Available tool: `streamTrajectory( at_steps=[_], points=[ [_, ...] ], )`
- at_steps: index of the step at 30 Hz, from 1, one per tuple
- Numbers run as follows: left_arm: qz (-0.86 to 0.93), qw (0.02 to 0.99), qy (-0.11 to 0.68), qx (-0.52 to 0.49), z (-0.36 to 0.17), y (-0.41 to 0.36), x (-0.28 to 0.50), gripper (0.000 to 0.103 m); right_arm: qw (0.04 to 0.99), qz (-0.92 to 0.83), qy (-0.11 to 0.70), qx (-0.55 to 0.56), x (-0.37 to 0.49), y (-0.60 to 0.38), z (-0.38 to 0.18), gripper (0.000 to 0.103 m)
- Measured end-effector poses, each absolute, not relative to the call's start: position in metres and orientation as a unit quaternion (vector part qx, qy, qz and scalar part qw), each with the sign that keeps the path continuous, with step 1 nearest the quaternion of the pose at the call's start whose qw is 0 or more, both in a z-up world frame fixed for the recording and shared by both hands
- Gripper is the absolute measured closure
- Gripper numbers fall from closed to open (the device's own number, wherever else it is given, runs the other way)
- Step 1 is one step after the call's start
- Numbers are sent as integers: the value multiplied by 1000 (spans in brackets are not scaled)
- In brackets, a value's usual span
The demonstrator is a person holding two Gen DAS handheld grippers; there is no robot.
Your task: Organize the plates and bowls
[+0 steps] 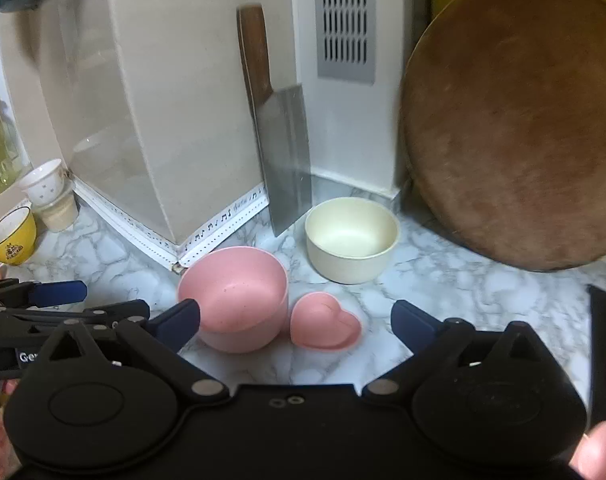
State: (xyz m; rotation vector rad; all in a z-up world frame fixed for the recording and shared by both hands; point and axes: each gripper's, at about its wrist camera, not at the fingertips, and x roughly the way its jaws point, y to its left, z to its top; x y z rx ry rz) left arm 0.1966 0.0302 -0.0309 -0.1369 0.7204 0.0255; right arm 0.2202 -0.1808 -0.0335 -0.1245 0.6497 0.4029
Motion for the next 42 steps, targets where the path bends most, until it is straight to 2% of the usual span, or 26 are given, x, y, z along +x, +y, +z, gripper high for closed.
streamTrajectory(
  at_steps=[2,7,11,16,17,19,21,26,30,32,34,37,42],
  points=[
    [21,932,357,-67,-37,32,210,25,922,198,326,-65,235,-175,-41,4],
    [24,924,374,-73,-53,33,239,25,908,210,357,-68,269,-161,-58,16],
    [31,918,388,-77,-65,35,257,26,901,212,371,-72,290,-155,-69,19],
    [34,911,404,-79,-78,34,273,26,890,220,390,-80,307,-149,-79,34],
    [34,910,406,-80,-81,34,275,28,888,222,394,-81,310,-148,-81,36],
    [29,907,411,-86,-84,34,278,37,883,230,401,-81,314,-145,-83,48],
    [28,906,414,-88,-86,32,280,41,879,236,405,-82,317,-142,-86,52],
    [23,904,416,-93,-85,25,282,67,873,241,416,-80,321,-138,-89,69],
    [25,903,421,-86,-86,20,284,74,871,243,419,-80,321,-137,-92,80],
    [24,901,424,-86,-87,20,284,80,870,243,420,-81,320,-137,-92,84],
    [25,901,425,-84,-87,19,284,82,869,244,422,-80,319,-137,-93,90],
    [26,901,425,-81,-86,18,284,86,871,237,423,-81,318,-136,-92,90],
    [26,899,430,-79,-85,18,280,88,873,231,422,-81,310,-136,-88,92]
  ],
)
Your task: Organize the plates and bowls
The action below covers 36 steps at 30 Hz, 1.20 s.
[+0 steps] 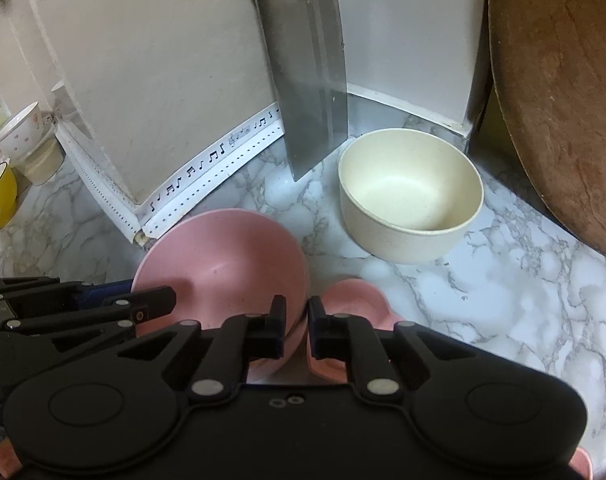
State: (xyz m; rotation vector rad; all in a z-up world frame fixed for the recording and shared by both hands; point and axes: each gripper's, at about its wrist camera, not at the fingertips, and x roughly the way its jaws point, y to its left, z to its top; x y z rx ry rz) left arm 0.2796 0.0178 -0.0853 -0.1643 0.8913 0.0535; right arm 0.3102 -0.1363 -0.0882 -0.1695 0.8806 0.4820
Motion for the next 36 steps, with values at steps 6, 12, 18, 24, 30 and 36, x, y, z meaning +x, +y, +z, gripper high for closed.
streamTrajectory(
  at_steps=[6,12,18,24,30,36],
  points=[
    [28,898,430,-86,-77,20,265,88,876,236,412,-86,290,-135,-79,92],
    [32,896,433,-94,-68,27,245,88,874,247,410,-88,264,-133,-73,91],
    [33,894,438,-90,-62,28,218,88,869,253,416,-87,235,-135,-67,91],
    [27,887,449,-101,-63,28,194,88,867,250,423,-84,211,-141,-66,90],
    [15,885,454,-99,-64,22,174,88,867,245,427,-77,192,-151,-67,90],
    [4,885,457,-89,-64,14,158,88,867,238,432,-71,176,-159,-69,90]
  ],
)
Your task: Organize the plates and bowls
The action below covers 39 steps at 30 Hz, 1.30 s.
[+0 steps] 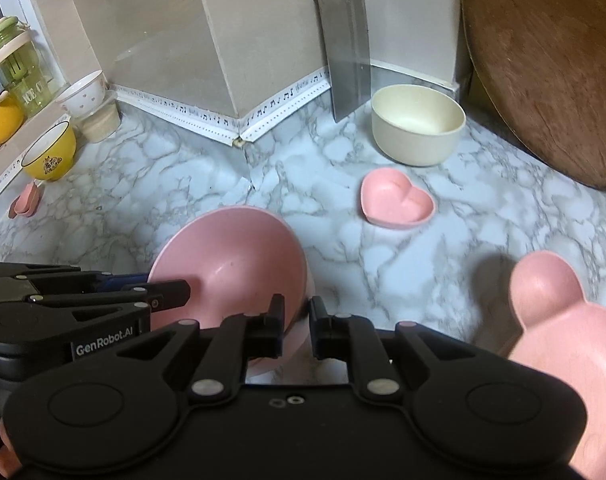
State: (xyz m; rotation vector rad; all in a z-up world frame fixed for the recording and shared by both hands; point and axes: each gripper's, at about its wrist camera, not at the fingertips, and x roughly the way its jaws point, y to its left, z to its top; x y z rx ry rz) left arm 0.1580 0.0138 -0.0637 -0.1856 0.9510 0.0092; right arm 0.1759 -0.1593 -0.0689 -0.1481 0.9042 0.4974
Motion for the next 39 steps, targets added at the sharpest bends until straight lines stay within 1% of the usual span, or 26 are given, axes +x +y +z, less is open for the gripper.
streamTrajectory(
  at_steps=[11,30,39],
  points=[
    [-18,882,465,-75,-70,-1,144,88,868,217,444,-58,159,-175,-76,90],
    [-36,876,478,-55,-84,-19,149,88,865,205,457,-35,159,-193,-85,89],
    [-41,874,480,-61,-84,-18,149,87,864,202,460,-32,159,-195,-84,82]
  ],
)
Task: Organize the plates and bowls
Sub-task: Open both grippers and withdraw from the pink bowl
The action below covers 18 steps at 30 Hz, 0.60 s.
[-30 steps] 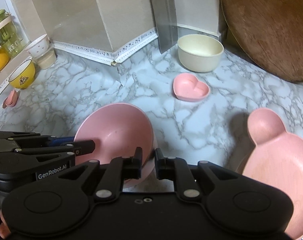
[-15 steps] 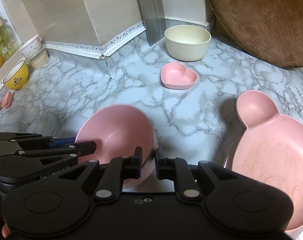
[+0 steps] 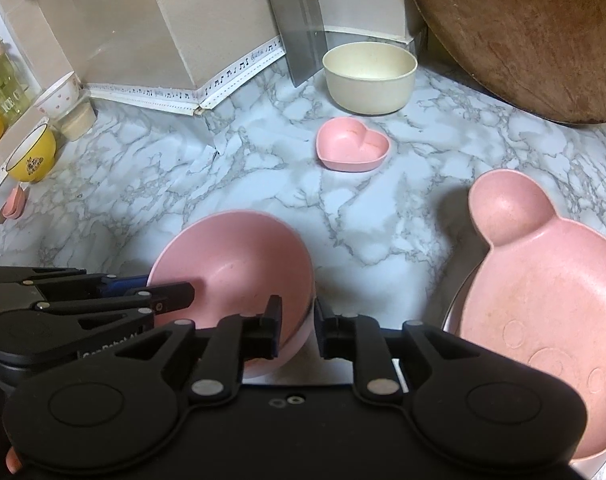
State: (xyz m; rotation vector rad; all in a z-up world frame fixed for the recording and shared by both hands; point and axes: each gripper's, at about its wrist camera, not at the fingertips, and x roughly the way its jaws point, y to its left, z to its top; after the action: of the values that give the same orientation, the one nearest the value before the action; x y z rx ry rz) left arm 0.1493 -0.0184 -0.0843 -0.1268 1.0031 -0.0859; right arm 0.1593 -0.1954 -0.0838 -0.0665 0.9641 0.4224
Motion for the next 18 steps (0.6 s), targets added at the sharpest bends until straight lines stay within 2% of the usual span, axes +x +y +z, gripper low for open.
streamTrajectory(
  at_steps=[9,15,17,18],
  points=[
    [-40,883,463,-61,-70,-14,145,87,874,203,441,-29,158,-201,-67,76],
    [-45,897,437,-54,-50,-12,144,87,885,217,411,-30,157,-203,-45,62],
    [-46,902,425,-54,-43,-11,144,87,888,224,400,-31,157,-203,-38,56],
    [-48,904,420,-57,-39,-11,145,87,891,225,393,-32,157,-203,-34,50]
  ],
)
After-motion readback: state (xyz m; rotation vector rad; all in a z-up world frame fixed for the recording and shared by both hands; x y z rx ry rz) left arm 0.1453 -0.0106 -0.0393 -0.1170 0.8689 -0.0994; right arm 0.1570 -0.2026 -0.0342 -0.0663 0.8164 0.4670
